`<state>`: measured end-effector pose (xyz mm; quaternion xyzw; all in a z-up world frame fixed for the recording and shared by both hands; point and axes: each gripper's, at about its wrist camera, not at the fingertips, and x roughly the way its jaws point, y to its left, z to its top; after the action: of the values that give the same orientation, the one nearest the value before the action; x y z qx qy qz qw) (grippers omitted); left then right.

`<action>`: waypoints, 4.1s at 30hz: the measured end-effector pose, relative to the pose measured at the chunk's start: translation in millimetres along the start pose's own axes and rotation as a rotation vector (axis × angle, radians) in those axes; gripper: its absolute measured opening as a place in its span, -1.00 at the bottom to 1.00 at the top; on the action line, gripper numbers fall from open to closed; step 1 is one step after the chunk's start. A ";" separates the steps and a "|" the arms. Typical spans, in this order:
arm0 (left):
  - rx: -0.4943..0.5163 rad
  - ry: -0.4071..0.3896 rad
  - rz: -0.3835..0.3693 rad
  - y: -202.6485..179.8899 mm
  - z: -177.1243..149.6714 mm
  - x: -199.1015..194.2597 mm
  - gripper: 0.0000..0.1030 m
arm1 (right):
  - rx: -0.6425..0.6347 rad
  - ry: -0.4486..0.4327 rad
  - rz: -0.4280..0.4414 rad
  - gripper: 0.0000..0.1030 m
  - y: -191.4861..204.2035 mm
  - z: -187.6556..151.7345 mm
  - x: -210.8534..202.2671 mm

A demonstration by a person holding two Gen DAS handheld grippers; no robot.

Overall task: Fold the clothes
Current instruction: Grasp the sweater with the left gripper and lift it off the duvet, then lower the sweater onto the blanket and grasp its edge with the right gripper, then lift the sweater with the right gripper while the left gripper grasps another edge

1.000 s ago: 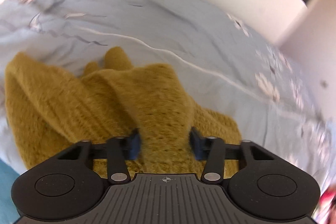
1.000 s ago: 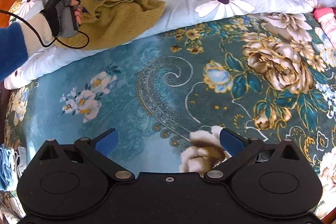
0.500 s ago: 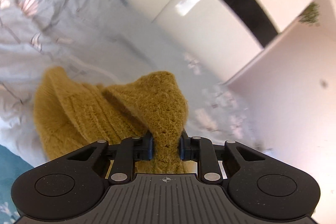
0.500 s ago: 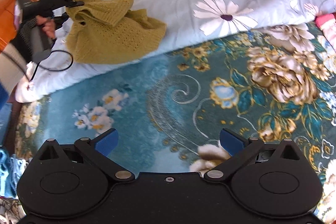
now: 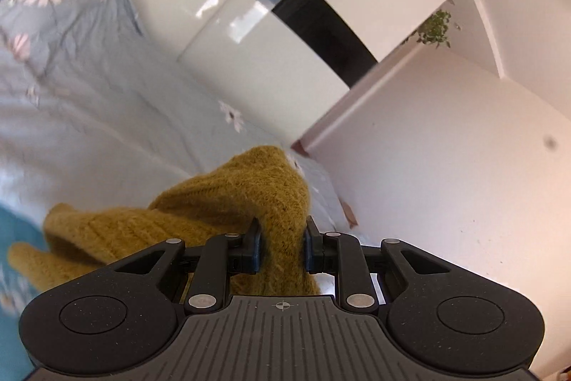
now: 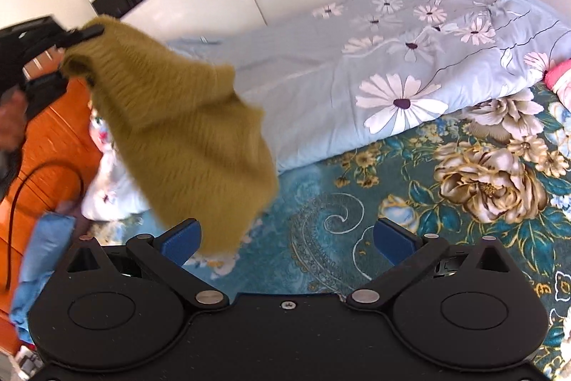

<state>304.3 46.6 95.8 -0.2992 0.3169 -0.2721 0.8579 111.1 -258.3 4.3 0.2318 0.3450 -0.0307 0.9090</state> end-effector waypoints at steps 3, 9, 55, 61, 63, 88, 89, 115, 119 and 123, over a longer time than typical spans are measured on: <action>-0.003 0.056 0.010 -20.4 -36.0 -10.2 -0.65 | 0.002 -0.025 0.032 0.98 -18.7 -7.7 -25.0; -0.062 0.090 0.056 -17.6 -92.3 -30.6 -0.73 | 0.024 -0.026 0.001 0.98 -68.4 -30.5 -65.1; 0.002 0.509 0.424 62.0 -173.1 -17.8 0.11 | 0.431 0.051 0.144 -0.69 -94.2 -45.3 55.2; 0.023 0.459 0.444 58.7 -159.8 -26.6 0.29 | 0.339 0.084 0.362 -0.69 -28.1 -8.8 90.6; 0.066 0.458 0.443 57.2 -153.8 -30.6 0.34 | 0.320 0.093 0.401 -0.69 -11.9 2.6 103.7; 0.453 0.573 0.403 42.0 -220.5 61.6 -0.65 | 0.239 0.262 0.369 -0.22 -10.1 7.9 122.7; 0.431 0.573 0.416 48.6 -218.6 62.6 -0.66 | 0.246 0.262 0.368 -0.16 -15.9 5.1 118.8; 0.604 0.713 0.333 49.1 -237.5 144.7 0.38 | 0.321 0.440 0.007 0.31 -163.0 -49.8 189.7; 0.575 0.693 0.367 50.6 -235.9 145.7 -0.35 | 0.299 0.447 0.016 -0.20 -154.7 -50.0 185.3; 0.470 0.641 0.401 56.4 -219.5 136.2 -0.85 | 0.309 0.431 0.012 -0.70 -153.9 -50.4 170.6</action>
<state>253.6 -79.7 -130.9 0.0710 0.5481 -0.2441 0.7968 176.7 -355.3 -199.7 0.3712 0.5202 -0.0274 0.7686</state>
